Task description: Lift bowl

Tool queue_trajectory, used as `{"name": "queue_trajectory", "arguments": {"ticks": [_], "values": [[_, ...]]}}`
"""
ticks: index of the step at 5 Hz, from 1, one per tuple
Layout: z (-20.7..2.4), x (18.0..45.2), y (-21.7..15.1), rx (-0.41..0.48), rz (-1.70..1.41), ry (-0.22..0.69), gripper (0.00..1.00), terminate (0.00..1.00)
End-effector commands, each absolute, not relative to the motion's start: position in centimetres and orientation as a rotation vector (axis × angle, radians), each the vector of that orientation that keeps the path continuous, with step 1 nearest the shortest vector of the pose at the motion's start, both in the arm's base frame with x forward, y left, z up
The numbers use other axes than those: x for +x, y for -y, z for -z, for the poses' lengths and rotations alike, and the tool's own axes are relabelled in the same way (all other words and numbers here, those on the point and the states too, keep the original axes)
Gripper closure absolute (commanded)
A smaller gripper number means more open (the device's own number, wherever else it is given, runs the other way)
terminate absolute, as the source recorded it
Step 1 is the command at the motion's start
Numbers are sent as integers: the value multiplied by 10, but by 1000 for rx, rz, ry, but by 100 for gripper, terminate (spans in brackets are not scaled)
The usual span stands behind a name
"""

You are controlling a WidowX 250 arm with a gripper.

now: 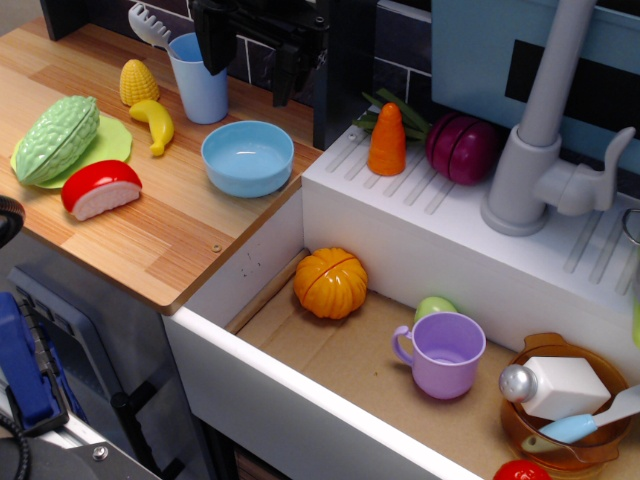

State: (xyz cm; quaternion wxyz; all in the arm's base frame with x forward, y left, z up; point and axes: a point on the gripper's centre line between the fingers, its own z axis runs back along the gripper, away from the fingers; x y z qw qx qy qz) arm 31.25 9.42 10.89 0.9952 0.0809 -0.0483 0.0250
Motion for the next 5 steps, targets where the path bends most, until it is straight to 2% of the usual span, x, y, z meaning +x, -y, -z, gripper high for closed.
{"name": "queue_trajectory", "arguments": {"ticks": [1,3,5], "values": [[-109,313,-94,162,-50,97,0,0],[-79,321,-80,123,57,190,0,0],[-47,323,-83,128,91,228,0,0]]}}
